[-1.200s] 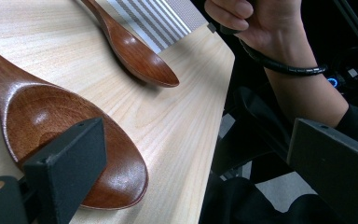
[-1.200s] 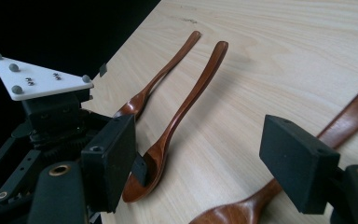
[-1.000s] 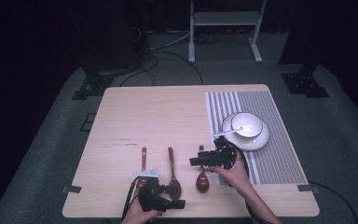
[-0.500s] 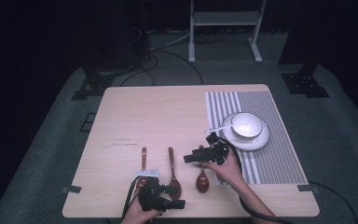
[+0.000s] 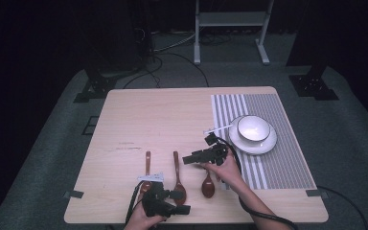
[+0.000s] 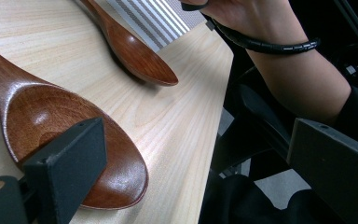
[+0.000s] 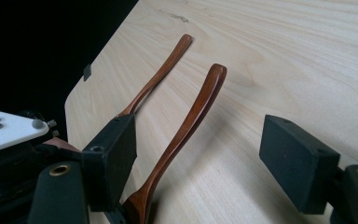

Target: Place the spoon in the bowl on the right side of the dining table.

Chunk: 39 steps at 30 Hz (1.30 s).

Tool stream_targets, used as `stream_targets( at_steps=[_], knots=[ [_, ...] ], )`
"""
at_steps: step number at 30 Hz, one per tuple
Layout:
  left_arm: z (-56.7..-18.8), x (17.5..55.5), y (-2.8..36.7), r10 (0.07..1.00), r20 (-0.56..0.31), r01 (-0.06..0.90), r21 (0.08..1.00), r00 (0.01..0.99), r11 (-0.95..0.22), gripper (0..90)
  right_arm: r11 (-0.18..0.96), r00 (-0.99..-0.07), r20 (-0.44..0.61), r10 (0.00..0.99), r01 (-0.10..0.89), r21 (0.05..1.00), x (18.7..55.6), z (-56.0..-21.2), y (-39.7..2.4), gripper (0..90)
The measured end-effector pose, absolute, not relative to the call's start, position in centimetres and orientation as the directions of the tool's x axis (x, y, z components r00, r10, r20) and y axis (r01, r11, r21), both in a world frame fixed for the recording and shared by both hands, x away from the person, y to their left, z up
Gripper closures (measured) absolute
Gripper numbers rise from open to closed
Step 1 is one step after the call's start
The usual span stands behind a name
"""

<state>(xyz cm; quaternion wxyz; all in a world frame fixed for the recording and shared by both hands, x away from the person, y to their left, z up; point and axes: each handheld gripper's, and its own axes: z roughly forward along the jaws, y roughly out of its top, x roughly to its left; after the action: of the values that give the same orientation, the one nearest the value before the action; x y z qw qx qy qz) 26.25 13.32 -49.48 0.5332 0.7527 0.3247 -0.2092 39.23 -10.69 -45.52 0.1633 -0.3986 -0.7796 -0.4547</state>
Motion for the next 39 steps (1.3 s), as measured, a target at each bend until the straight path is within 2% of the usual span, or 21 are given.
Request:
stream_targets(
  at_steps=[19, 26, 30, 31, 32, 33, 36, 37, 38, 39],
  knots=[
    [-49.5, 26.3, 13.4, 0.26, -0.662, 0.711, 0.668, 0.703, -0.221, 3.4, 0.31, -0.641, 0.605, 0.471, 0.763, 0.567, 40.2, -45.7, -7.5, 26.5],
    [-49.5, 26.3, 13.4, 0.259, -0.659, 0.707, 0.669, 0.706, -0.227, 3.4, 0.33, -0.637, 0.597, 0.488, 0.768, 0.549, 40.8, -46.5, -6.6, 31.5],
    [-49.5, 26.3, 13.4, 0.257, -0.659, 0.707, 0.669, 0.707, -0.228, 3.4, 0.334, -0.632, 0.595, 0.497, 0.772, 0.541, 41.0, -46.8, -6.2, 35.4],
    [-49.5, 26.3, 13.4, 0.257, -0.661, 0.709, 0.668, 0.705, -0.226, 3.4, 0.337, -0.626, 0.59, 0.509, 0.776, 0.533, 41.1, -47.0, -6.0, 40.6],
    [-49.5, 26.3, 13.4, 0.257, -0.661, 0.709, 0.668, 0.705, -0.226, 3.4, 0.337, -0.626, 0.59, 0.509, 0.776, 0.533, 41.1, -47.0, -6.0, 40.6],
    [-49.5, 26.3, 13.4, 0.257, -0.66, 0.708, 0.67, 0.706, -0.226, 3.4, 0.336, -0.618, 0.593, 0.516, 0.783, 0.523, 41.2, -47.2, -5.9, 45.3],
    [-49.5, 26.3, 13.4, 0.258, -0.661, 0.709, 0.669, 0.705, -0.224, 3.4, 0.335, -0.609, 0.596, 0.523, 0.79, 0.513, 41.2, -47.4, -5.8, 48.8],
    [-49.5, 26.3, 13.4, 0.258, -0.659, 0.707, 0.67, 0.707, -0.226, 3.4, 0.334, -0.604, 0.597, 0.528, 0.794, 0.508, 41.3, -47.5, -5.8, 55.1],
    [-49.5, 26.3, 13.4, 0.258, -0.659, 0.707, 0.67, 0.707, -0.226, 3.4, 0.334, -0.604, 0.597, 0.528, 0.794, 0.508, 41.3, -47.5, -5.8, 55.1],
    [-49.5, 26.3, 13.4, 0.258, -0.658, 0.706, 0.671, 0.708, -0.227, 3.4, 0.332, -0.598, 0.605, 0.526, 0.799, 0.501, 41.2, -47.6, -5.7, 60.4]
  ],
)
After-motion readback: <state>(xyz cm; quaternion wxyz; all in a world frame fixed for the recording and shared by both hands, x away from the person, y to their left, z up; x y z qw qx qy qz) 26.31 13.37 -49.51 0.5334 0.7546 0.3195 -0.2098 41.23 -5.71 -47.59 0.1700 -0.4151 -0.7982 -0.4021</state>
